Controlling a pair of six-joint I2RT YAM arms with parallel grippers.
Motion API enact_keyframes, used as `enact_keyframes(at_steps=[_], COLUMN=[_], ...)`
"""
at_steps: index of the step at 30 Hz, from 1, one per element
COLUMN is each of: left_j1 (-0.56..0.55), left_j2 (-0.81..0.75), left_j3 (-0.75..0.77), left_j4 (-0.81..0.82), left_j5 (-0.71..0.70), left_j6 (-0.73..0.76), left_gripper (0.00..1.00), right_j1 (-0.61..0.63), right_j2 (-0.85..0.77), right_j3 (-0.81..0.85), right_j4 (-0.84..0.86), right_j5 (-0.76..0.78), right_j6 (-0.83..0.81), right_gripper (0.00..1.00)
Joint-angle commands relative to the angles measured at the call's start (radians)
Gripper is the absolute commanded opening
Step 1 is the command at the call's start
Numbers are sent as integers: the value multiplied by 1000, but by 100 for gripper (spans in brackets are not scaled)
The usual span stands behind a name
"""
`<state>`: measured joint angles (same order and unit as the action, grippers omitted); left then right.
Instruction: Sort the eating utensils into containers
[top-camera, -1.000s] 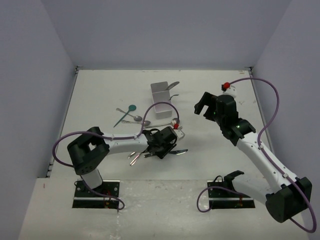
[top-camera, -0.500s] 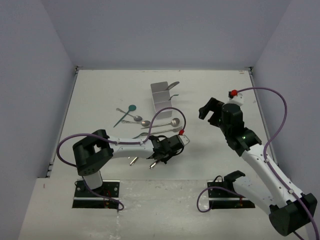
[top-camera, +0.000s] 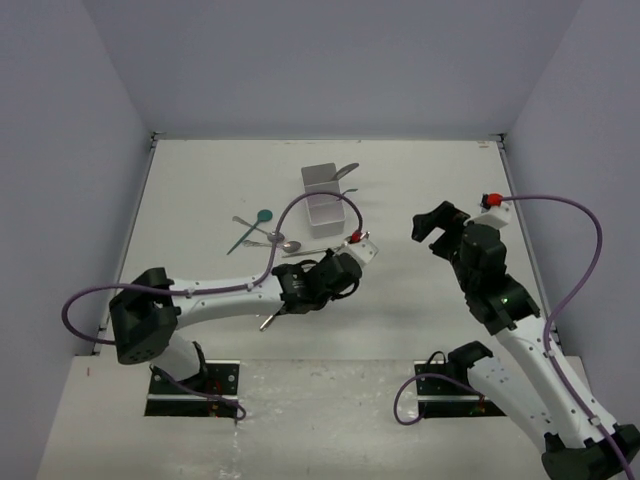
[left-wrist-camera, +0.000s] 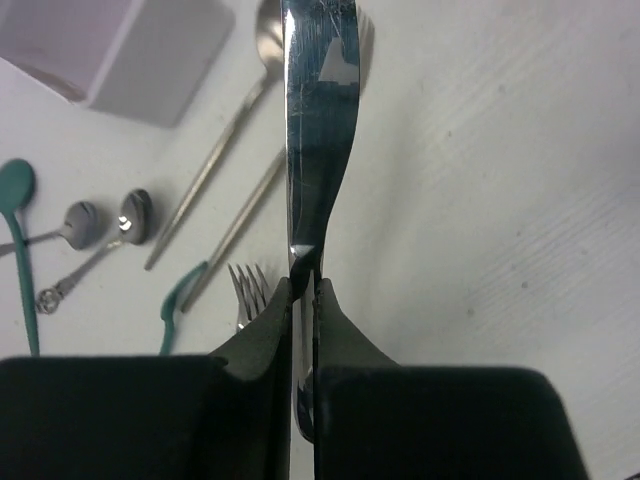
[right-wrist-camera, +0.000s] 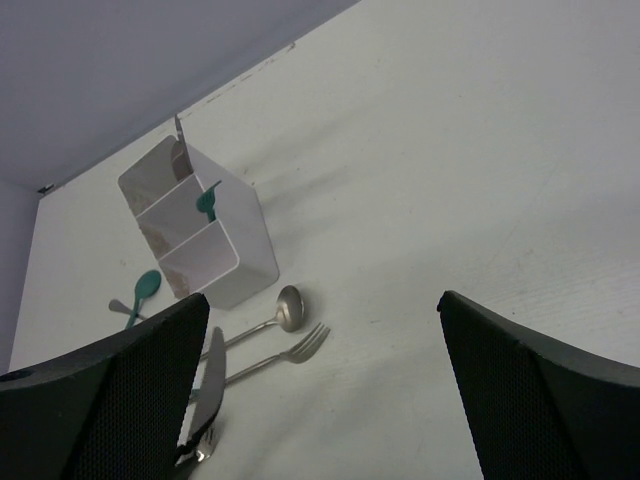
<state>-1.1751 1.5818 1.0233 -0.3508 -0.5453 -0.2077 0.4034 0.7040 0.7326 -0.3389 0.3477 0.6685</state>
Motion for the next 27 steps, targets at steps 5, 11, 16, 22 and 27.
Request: enact_keyframes(at_steps=[5, 11, 16, 22, 27], left_j1=[170, 367, 460, 523, 557], left_j2=[-150, -128, 26, 205, 338], left_j3=[0, 81, 181, 293, 380], left_j4=[505, 789, 920, 1047, 1093], left_j5=[-38, 272, 381, 423, 410], left_j6=[288, 493, 556, 574, 554], left_gripper=[0, 0, 0, 0, 0], right_j1=[-12, -15, -25, -46, -74], right_j2=[0, 34, 66, 115, 150], right_j3=[5, 17, 27, 28, 24], right_j4=[29, 54, 63, 90, 115], right_j5=[60, 42, 42, 1, -29], right_j6=[14, 2, -3, -3, -12], right_gripper=[99, 99, 99, 99, 99])
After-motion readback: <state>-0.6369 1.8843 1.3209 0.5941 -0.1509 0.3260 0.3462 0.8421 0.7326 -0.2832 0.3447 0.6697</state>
